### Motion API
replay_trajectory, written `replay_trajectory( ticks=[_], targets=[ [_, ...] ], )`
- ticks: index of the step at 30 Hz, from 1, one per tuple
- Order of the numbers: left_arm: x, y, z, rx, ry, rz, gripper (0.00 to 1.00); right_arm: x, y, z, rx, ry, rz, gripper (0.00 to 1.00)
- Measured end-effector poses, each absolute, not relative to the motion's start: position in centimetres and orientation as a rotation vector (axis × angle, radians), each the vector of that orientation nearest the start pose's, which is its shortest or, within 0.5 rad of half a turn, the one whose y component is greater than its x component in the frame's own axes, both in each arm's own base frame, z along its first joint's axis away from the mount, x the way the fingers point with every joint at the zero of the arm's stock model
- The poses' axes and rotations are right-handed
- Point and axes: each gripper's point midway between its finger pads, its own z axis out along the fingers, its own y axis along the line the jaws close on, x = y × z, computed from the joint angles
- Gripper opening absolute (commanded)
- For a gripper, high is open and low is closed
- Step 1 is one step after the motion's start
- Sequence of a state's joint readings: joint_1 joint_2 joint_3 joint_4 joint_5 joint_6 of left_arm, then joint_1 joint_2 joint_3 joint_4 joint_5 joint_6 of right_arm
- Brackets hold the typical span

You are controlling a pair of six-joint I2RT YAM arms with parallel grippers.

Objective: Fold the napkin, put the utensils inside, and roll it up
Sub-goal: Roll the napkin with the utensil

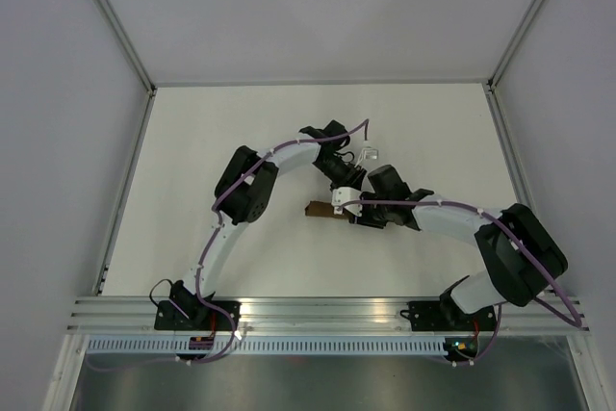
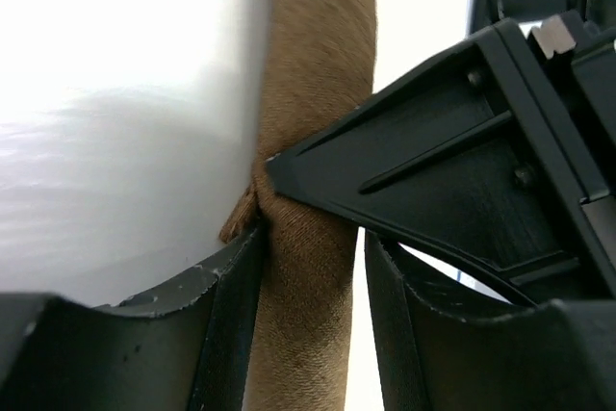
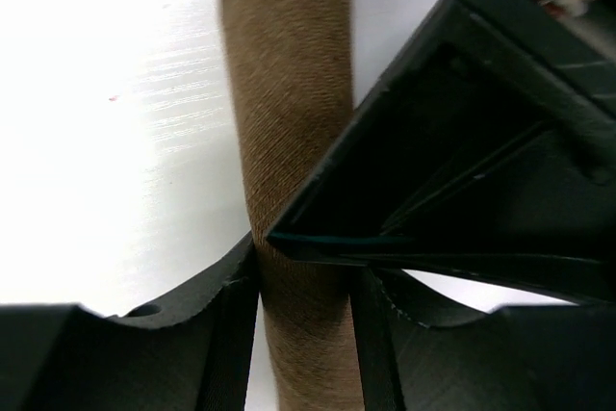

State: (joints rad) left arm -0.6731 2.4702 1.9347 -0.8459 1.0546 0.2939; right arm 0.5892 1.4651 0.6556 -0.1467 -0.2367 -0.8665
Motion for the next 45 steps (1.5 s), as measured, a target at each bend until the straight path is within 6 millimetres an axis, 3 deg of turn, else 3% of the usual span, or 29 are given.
replay_trajectory(
  ticks=[6,11,19,23,27,34,40,45],
  targets=[
    [30.7,-39.7,4.1,1.305,2.316,-1.491,0.54,27.1,19.4,1.7,-1.733,1.873,0.211,0.45],
    [35.6,-38.3,7.2,1.157,2.249,-1.403,0.54,27.6,20.4,1.5,-1.714,1.935,0.27,0.43],
    [41.3,-33.6,13.0,0.855,2.228,-1.202,0.53,29.1,21.8,1.1,-1.575,2.134,0.458,0.44],
    [42.6,-30.9,14.1,0.664,2.261,-1.087,0.53,30.8,22.5,1.3,-1.43,2.245,0.554,0.44],
    [42.2,-28.4,13.1,0.476,2.329,-0.968,0.53,32.1,23.4,1.4,-1.269,2.344,0.636,0.44],
    [38.2,-25.0,8.1,0.186,2.445,-0.842,0.52,33.8,25.7,1.6,-1.025,2.449,0.759,0.44],
    [37.3,-24.4,5.9,0.069,2.46,-0.788,0.52,35.0,27.7,1.8,-0.817,2.497,0.856,0.44],
    [38.3,-24.7,6.5,0.041,2.406,-0.787,0.54,35.2,29.7,1.9,-0.715,2.499,0.908,0.44]
  ],
)
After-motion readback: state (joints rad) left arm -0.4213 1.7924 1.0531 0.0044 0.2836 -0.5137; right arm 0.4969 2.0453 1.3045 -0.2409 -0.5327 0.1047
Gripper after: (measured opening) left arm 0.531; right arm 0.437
